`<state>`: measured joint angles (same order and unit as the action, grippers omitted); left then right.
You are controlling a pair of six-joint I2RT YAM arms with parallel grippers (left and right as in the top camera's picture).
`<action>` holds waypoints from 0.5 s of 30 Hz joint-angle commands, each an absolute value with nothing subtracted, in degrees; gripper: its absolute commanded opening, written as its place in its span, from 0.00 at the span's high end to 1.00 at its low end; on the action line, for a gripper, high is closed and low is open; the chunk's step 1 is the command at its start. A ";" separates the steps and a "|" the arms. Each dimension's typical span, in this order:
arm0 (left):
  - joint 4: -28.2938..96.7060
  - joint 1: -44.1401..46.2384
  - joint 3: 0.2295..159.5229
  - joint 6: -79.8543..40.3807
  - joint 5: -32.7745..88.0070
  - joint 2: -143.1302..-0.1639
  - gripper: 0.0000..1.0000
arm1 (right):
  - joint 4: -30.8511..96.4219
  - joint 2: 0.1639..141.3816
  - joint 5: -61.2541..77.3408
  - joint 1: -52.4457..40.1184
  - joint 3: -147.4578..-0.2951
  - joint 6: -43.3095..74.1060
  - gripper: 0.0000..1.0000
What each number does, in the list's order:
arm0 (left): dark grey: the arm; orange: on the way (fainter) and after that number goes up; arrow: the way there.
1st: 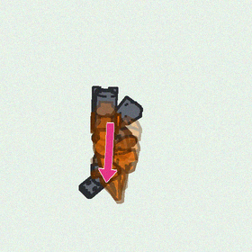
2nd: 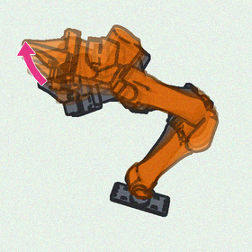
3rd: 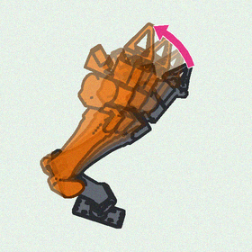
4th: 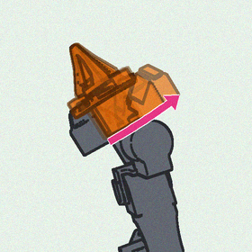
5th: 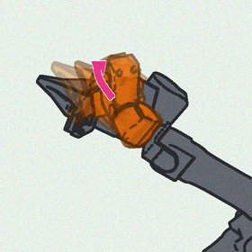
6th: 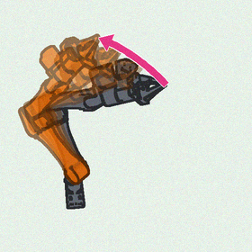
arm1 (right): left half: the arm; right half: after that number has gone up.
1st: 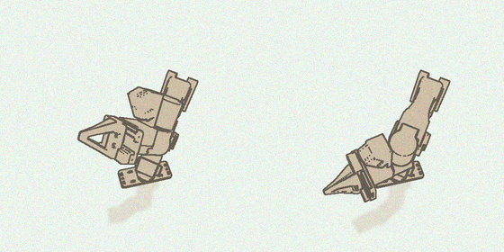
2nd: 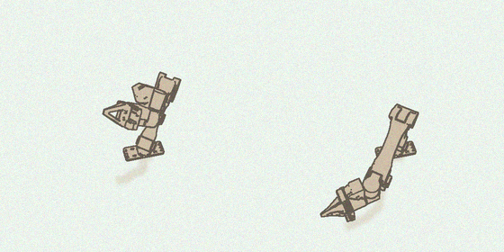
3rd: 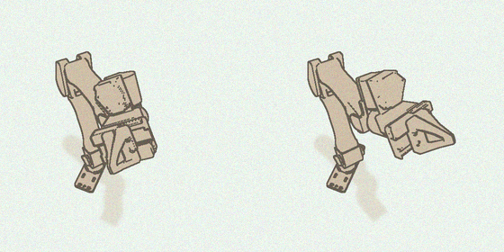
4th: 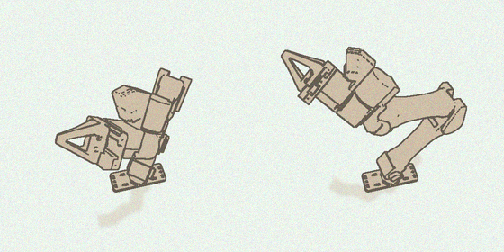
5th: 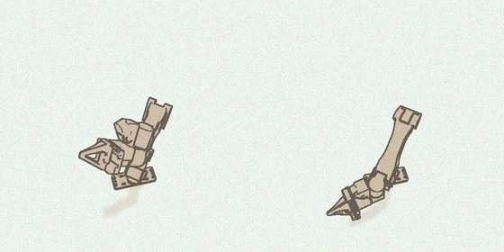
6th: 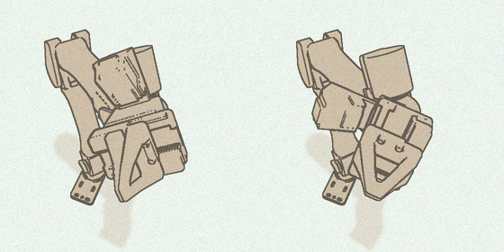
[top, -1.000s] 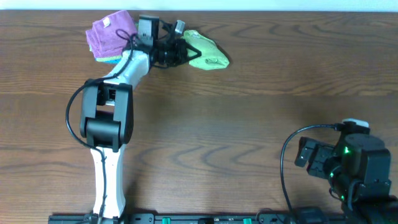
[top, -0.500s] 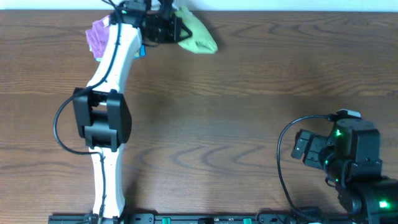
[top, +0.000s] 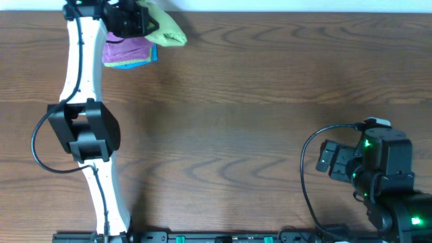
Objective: Fold the cloth
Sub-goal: 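Carry the green bundle left and lower it onto the cloth stack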
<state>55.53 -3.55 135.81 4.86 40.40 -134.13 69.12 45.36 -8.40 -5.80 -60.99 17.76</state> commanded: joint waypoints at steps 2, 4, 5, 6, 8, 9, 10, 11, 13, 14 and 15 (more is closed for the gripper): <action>55.96 -4.91 138.82 6.48 39.99 -134.13 0.94 | 68.99 45.25 -8.56 -5.43 -60.90 17.08 0.01; 56.58 -5.32 139.59 6.74 39.51 -134.13 0.94 | 69.01 45.25 -8.56 -5.43 -60.90 17.08 0.01; 57.14 -5.56 140.07 7.01 38.59 -134.13 0.94 | 68.97 45.25 -8.56 -5.43 -60.90 17.08 0.01; 57.87 -5.69 140.57 7.64 37.58 -134.13 0.94 | 68.97 45.25 -8.58 -5.43 -60.90 17.08 0.01; 59.40 -6.00 141.47 8.82 35.51 -134.13 0.94 | 68.97 45.25 -8.56 -5.43 -60.90 17.06 0.01; 60.03 -6.15 141.75 9.50 34.70 -134.13 0.94 | 68.97 45.28 -8.58 -5.43 -60.90 17.06 0.01; 60.25 -6.42 141.86 9.56 33.93 -134.13 0.94 | 68.95 45.28 -8.58 -5.43 -60.90 17.06 0.01; 60.23 -6.61 141.86 9.69 33.93 -134.13 0.94 | 68.95 45.28 -8.58 -5.43 -60.90 17.06 0.01; 60.05 -7.14 141.86 9.69 33.95 -134.13 0.94 | 68.97 45.28 -8.58 -5.43 -60.90 17.06 0.01; 59.92 -7.42 141.86 9.87 33.93 -134.13 0.94 | 68.97 45.28 -8.58 -5.43 -60.90 17.06 0.01; 59.83 -7.55 141.86 9.93 33.91 -134.13 0.94 | 68.97 45.28 -8.58 -5.43 -60.90 17.06 0.01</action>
